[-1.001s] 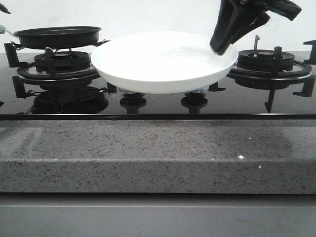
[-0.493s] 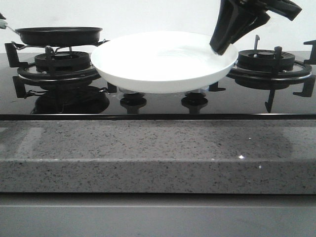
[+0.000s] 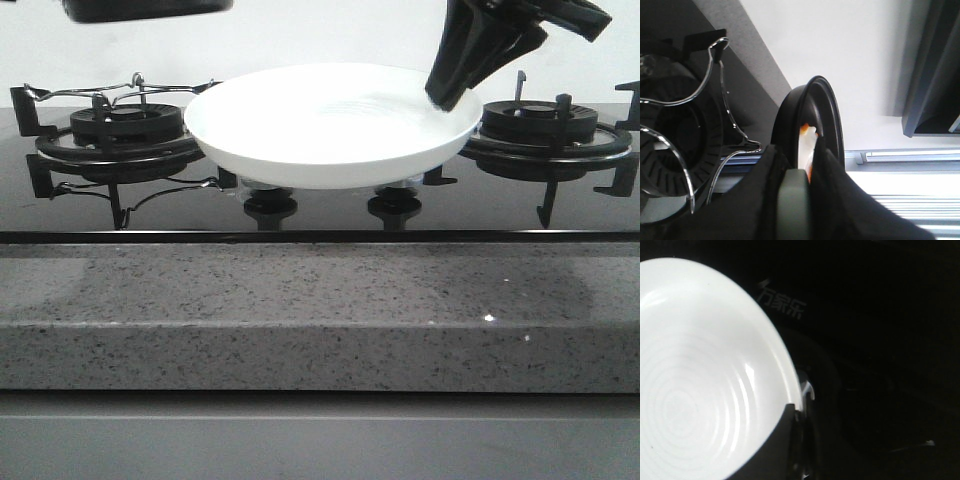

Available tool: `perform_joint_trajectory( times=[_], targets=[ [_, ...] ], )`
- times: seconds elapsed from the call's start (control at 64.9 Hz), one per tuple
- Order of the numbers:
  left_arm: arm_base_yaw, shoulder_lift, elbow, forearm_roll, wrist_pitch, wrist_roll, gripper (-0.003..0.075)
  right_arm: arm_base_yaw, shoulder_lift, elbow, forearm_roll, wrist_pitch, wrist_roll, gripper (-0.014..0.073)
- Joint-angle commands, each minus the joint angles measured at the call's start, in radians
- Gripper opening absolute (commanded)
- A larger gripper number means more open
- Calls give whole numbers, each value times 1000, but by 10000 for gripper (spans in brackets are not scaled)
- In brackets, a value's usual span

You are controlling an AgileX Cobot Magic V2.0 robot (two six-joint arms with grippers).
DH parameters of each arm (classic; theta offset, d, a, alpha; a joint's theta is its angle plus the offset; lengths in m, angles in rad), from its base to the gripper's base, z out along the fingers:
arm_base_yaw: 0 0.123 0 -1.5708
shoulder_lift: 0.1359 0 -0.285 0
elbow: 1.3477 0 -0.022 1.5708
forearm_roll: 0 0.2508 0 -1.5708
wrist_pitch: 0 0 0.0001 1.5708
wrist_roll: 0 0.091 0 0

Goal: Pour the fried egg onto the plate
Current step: 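Tilt the frying pan over the held plate with the left gripper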

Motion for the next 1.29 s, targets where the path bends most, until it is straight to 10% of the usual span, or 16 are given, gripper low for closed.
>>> perform_joint_trajectory(
  times=[0.0, 0.924, 1.278],
  targets=[
    [-22, -99, -30, -103, 41, 35, -19, -1, -48, -23, 32, -34, -9, -61],
    [-523, -548, 64, 575, -512, 216, -19, -1, -48, -23, 32, -34, -9, -61],
    [-699, -664, 228, 609, -762, 459, -19, -1, -48, -23, 32, -34, -9, -61]
  ],
)
